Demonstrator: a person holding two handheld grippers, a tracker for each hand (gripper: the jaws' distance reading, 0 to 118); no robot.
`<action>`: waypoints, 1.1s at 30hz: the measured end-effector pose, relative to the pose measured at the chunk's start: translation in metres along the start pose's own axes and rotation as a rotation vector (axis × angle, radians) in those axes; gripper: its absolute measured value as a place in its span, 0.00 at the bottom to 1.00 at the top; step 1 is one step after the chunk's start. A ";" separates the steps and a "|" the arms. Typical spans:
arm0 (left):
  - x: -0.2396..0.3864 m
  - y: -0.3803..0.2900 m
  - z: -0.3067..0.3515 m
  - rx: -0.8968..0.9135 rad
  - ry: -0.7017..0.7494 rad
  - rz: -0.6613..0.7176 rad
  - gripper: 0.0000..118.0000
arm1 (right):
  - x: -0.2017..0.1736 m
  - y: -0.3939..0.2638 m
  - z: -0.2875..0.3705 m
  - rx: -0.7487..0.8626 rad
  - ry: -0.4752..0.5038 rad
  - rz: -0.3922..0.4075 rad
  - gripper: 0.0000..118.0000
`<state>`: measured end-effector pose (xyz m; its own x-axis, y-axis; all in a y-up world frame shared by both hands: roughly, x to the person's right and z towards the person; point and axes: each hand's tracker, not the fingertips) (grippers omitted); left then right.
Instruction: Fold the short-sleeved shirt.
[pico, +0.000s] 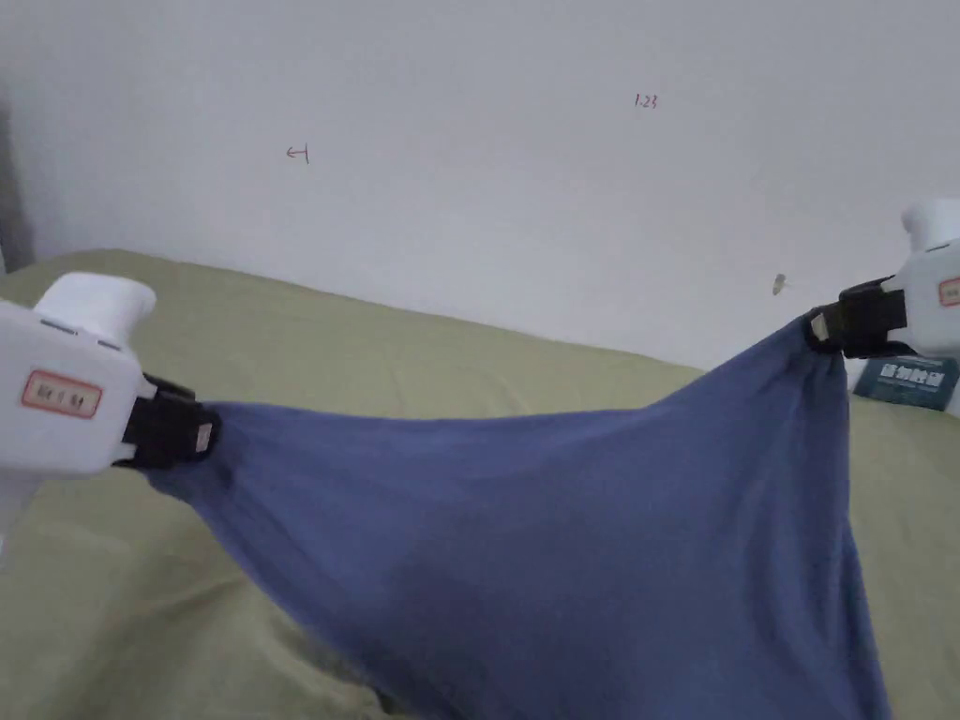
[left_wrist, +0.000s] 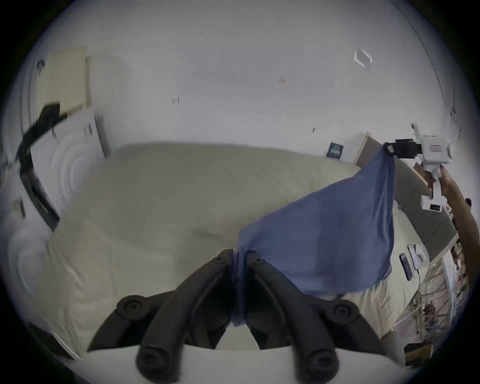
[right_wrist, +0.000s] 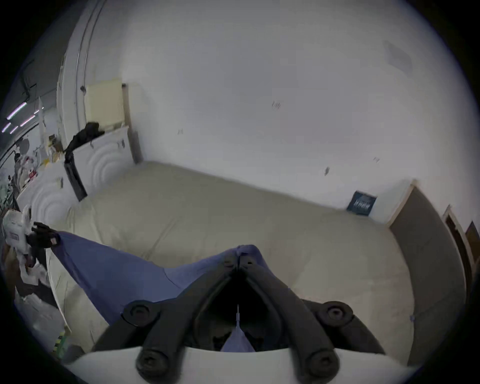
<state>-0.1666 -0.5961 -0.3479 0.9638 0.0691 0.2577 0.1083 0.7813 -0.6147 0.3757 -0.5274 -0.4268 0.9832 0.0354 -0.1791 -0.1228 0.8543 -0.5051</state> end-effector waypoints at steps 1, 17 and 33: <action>0.002 0.016 0.001 0.015 0.000 -0.020 0.08 | 0.006 0.008 0.005 0.028 -0.017 -0.008 0.00; 0.023 0.214 -0.032 0.208 0.147 -0.153 0.06 | 0.041 0.120 0.073 0.339 -0.260 -0.054 0.00; 0.031 0.261 -0.021 0.319 0.239 -0.172 0.06 | 0.023 0.183 0.087 0.458 -0.313 -0.026 0.00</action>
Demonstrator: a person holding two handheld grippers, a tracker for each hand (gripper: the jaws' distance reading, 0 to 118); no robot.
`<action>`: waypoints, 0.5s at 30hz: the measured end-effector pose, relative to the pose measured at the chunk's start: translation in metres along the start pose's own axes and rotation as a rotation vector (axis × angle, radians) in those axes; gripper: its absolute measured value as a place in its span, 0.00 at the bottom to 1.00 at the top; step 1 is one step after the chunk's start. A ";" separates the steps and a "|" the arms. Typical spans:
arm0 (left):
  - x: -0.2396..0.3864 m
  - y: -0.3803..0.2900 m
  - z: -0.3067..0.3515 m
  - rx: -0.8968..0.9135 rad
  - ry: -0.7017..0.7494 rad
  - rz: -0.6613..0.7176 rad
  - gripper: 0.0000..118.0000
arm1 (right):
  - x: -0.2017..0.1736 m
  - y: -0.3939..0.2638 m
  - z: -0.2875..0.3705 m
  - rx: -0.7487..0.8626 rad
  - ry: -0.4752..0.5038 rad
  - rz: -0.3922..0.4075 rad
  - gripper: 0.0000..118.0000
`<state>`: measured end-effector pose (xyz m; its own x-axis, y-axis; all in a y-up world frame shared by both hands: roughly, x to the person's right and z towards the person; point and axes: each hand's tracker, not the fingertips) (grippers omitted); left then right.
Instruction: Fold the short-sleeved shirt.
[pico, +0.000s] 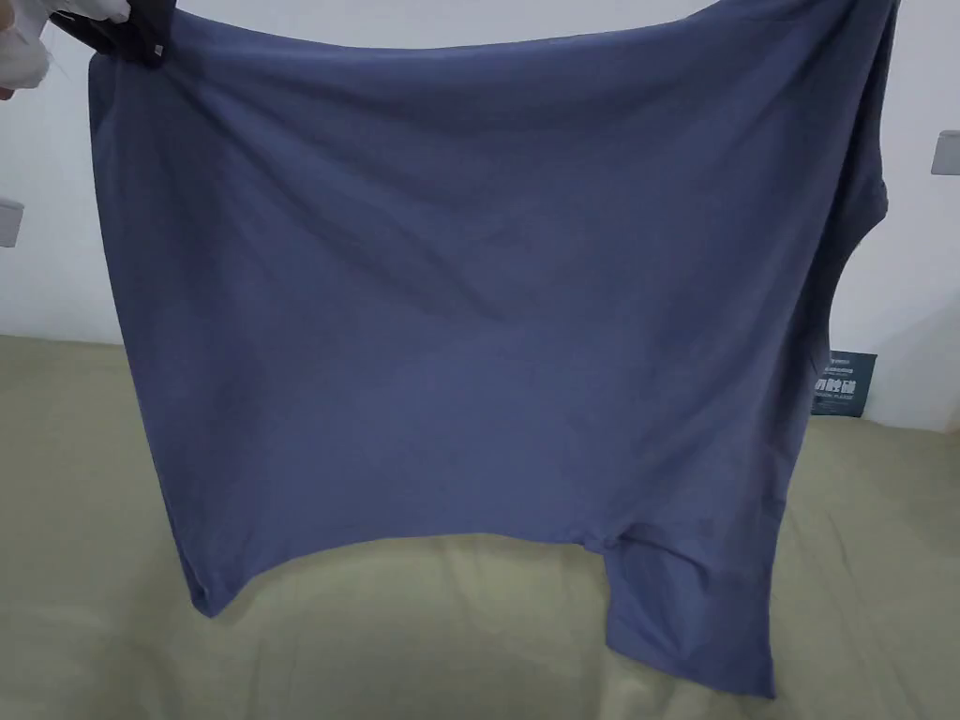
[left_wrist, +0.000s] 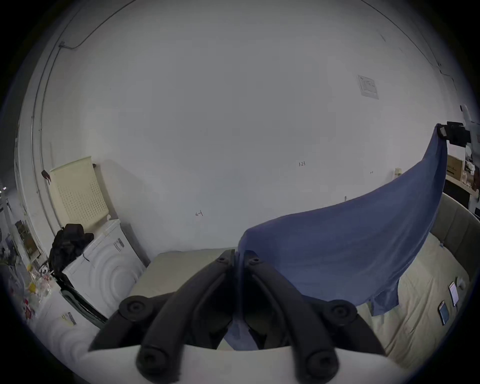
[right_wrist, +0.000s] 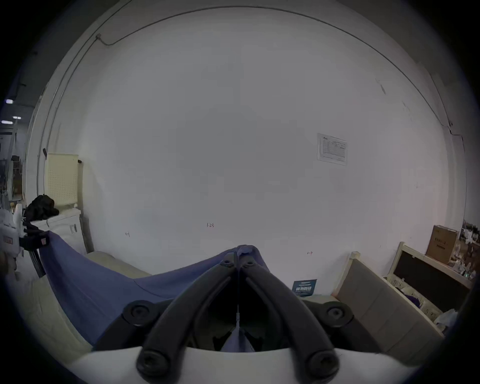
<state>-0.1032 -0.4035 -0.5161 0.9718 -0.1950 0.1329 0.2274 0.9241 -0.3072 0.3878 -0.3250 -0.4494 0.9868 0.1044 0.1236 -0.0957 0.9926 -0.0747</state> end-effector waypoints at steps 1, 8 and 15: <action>0.001 -0.004 0.001 0.000 -0.001 0.001 0.06 | 0.000 -0.002 0.000 -0.009 0.012 -0.002 0.00; 0.004 -0.043 0.003 -0.053 -0.093 0.002 0.06 | -0.005 -0.034 0.015 -0.111 0.059 0.018 0.00; 0.008 -0.096 0.032 -0.109 -0.184 0.012 0.06 | 0.001 -0.065 0.070 -0.205 0.108 0.024 0.00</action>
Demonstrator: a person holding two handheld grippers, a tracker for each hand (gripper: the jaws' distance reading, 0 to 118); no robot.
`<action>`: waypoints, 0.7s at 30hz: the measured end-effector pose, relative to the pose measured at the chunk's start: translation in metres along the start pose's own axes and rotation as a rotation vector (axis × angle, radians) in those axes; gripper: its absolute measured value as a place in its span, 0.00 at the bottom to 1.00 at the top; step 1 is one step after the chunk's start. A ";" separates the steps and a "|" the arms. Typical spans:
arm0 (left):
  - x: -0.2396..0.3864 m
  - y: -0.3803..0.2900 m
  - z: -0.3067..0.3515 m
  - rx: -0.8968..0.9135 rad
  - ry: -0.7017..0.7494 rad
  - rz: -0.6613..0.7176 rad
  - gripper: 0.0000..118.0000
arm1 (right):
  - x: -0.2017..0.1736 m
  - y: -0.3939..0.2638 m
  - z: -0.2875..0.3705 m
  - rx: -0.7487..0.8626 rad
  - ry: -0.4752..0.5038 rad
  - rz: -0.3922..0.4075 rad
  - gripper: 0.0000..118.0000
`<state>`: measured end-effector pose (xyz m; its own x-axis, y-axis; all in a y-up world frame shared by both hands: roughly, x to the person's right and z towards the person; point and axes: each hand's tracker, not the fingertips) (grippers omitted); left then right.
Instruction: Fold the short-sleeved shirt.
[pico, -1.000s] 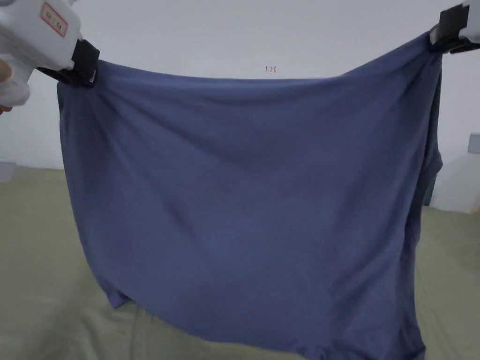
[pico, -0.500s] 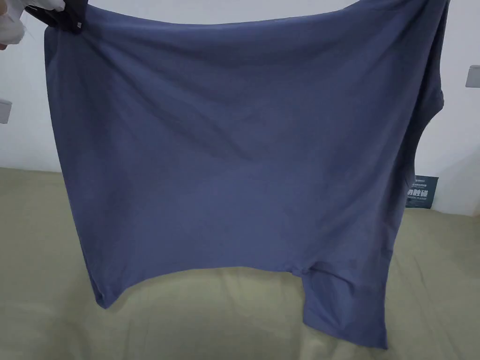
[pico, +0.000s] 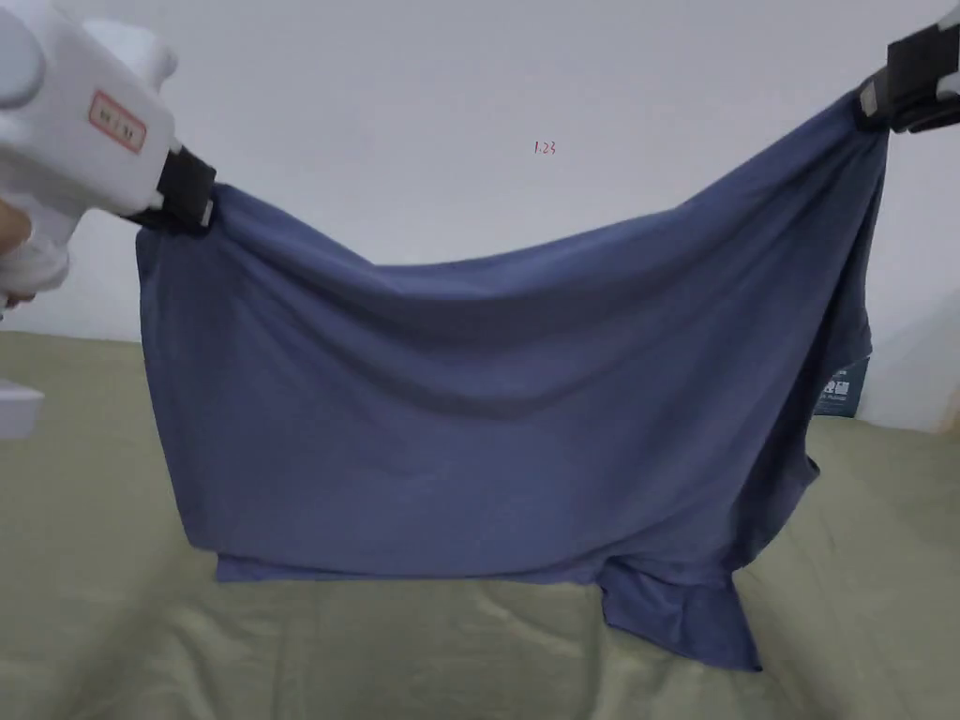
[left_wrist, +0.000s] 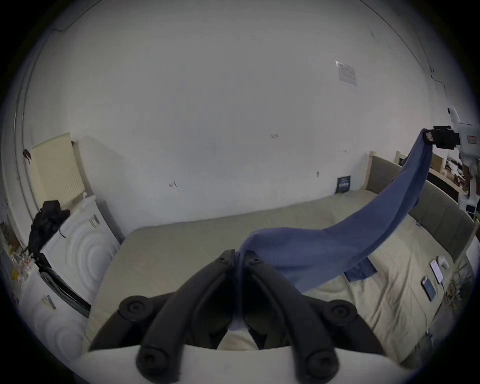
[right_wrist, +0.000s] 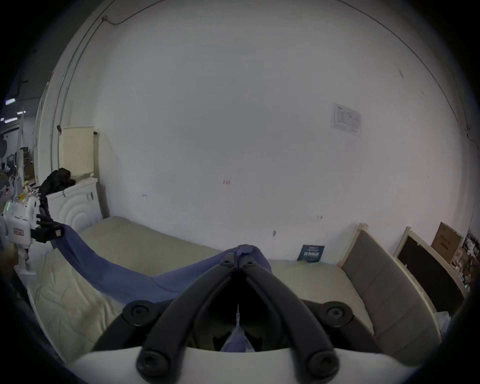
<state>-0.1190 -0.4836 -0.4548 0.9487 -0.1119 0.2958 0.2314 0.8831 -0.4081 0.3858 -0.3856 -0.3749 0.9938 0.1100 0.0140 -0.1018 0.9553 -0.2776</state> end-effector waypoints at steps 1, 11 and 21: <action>0.001 -0.009 0.006 -0.009 -0.005 0.007 0.06 | -0.001 -0.005 0.010 -0.003 0.001 0.004 0.00; 0.015 -0.099 0.079 -0.032 -0.085 0.038 0.06 | -0.013 -0.087 0.104 -0.077 0.091 0.019 0.00; 0.042 -0.238 0.150 -0.120 -0.169 0.077 0.06 | -0.009 -0.209 0.198 -0.141 0.124 -0.056 0.00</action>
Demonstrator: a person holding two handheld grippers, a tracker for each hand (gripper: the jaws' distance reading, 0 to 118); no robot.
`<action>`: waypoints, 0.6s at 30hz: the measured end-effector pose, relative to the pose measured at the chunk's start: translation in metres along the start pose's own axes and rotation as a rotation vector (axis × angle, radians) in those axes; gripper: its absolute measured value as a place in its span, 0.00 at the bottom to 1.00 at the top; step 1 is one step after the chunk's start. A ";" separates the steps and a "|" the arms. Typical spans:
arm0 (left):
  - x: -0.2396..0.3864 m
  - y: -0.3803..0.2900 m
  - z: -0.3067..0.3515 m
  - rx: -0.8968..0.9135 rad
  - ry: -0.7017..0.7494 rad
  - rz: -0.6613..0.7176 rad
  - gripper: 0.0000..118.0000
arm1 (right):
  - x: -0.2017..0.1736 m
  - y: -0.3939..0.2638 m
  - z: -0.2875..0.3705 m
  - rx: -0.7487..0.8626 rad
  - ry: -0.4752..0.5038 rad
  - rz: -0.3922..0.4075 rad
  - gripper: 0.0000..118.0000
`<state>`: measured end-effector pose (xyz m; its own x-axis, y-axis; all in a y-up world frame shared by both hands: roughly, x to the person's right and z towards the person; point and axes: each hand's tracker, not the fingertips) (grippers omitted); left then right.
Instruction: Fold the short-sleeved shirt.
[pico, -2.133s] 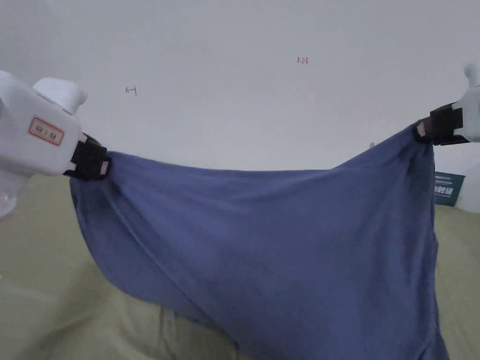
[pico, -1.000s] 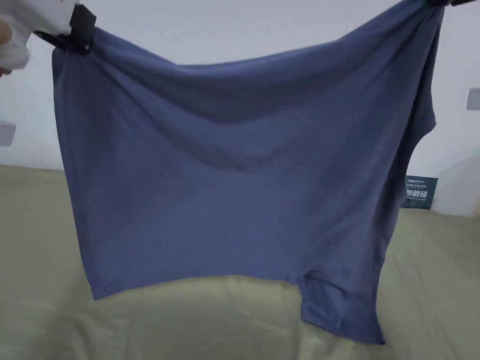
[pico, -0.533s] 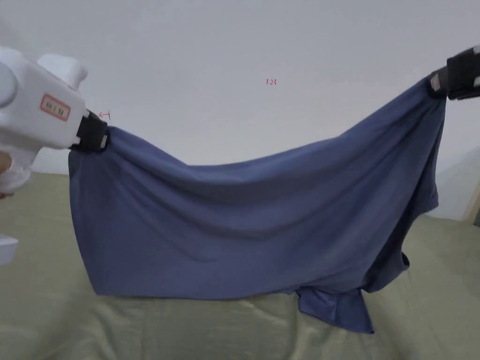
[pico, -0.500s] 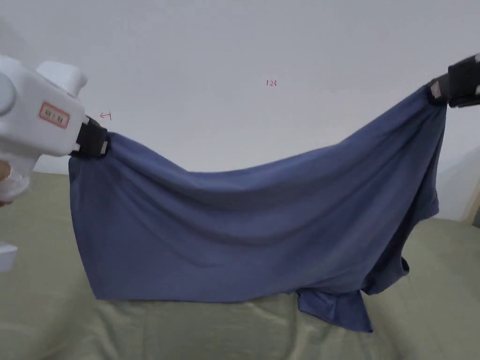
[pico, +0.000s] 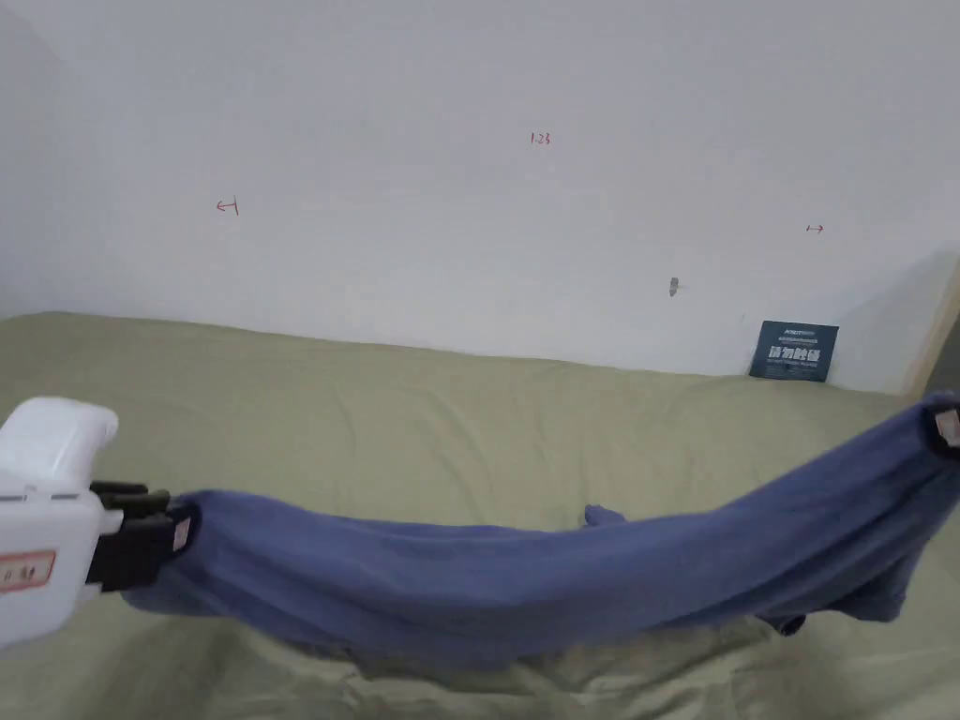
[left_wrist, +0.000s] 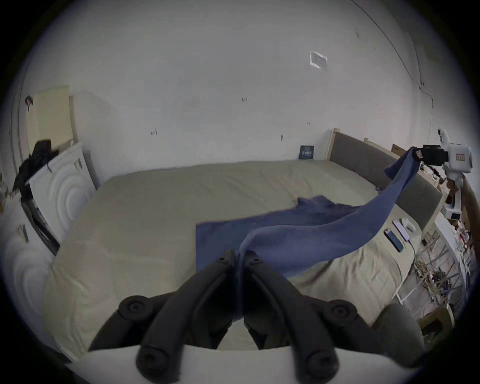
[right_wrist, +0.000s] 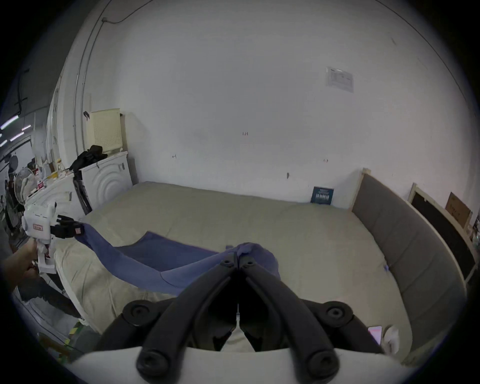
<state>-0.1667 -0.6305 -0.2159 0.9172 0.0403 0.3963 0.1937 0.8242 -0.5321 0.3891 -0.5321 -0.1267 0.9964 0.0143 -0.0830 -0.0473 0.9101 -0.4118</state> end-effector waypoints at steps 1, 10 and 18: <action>0.000 -0.015 0.001 -0.007 -0.002 0.008 0.06 | 0.000 -0.015 0.004 -0.010 0.003 -0.007 0.00; -0.008 -0.126 -0.005 -0.120 -0.054 0.086 0.06 | -0.009 -0.136 0.012 -0.161 0.030 -0.085 0.00; -0.013 -0.190 -0.018 -0.199 -0.080 0.155 0.06 | -0.015 -0.218 0.015 -0.324 0.011 -0.168 0.00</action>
<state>-0.2091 -0.7982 -0.1332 0.9123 0.2088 0.3524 0.1248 0.6776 -0.7247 0.3857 -0.7244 -0.0221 0.9915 -0.1304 0.0011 0.0956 0.7210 -0.6863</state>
